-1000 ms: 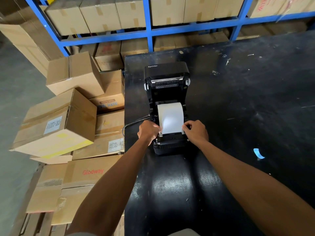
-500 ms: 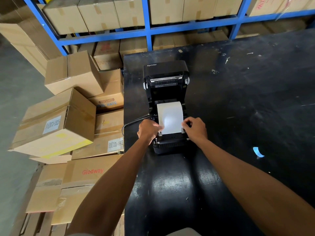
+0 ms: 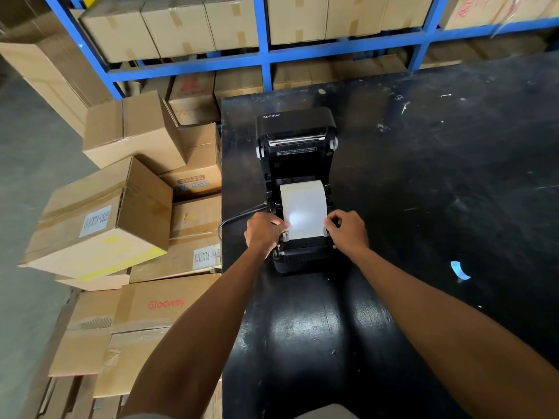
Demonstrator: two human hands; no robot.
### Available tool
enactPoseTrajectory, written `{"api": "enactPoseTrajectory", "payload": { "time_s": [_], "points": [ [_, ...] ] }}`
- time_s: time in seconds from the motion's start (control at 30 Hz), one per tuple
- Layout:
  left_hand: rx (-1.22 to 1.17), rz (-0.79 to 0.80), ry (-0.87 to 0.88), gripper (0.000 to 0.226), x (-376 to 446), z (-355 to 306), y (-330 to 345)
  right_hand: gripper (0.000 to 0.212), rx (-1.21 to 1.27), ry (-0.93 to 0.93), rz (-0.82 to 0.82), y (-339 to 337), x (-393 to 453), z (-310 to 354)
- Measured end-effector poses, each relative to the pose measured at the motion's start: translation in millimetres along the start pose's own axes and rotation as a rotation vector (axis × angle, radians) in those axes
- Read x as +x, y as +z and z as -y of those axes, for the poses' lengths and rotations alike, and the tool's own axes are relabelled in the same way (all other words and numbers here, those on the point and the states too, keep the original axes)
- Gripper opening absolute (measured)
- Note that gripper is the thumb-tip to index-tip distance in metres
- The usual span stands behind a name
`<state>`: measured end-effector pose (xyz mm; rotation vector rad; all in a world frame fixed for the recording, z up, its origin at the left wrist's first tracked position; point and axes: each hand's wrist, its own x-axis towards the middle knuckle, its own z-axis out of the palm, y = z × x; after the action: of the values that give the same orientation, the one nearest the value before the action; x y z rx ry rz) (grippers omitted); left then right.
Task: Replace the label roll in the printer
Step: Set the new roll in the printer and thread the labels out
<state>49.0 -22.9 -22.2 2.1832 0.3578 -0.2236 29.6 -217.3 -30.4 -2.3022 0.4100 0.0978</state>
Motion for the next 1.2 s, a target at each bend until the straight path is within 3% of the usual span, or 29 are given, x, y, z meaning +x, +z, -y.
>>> {"api": "enactPoseTrajectory", "payload": {
  "time_s": [0.97,1.2],
  "points": [
    [0.083,0.02,0.028,0.019,0.0,2.4,-0.3,0.009,-0.046,0.026,-0.005,-1.3,-0.1,1.1],
    [0.127,-0.012,0.041,0.016,1.7,-0.8,-0.3,0.02,-0.022,0.124,0.044,-6.1,4.3,10.8]
  ]
}}
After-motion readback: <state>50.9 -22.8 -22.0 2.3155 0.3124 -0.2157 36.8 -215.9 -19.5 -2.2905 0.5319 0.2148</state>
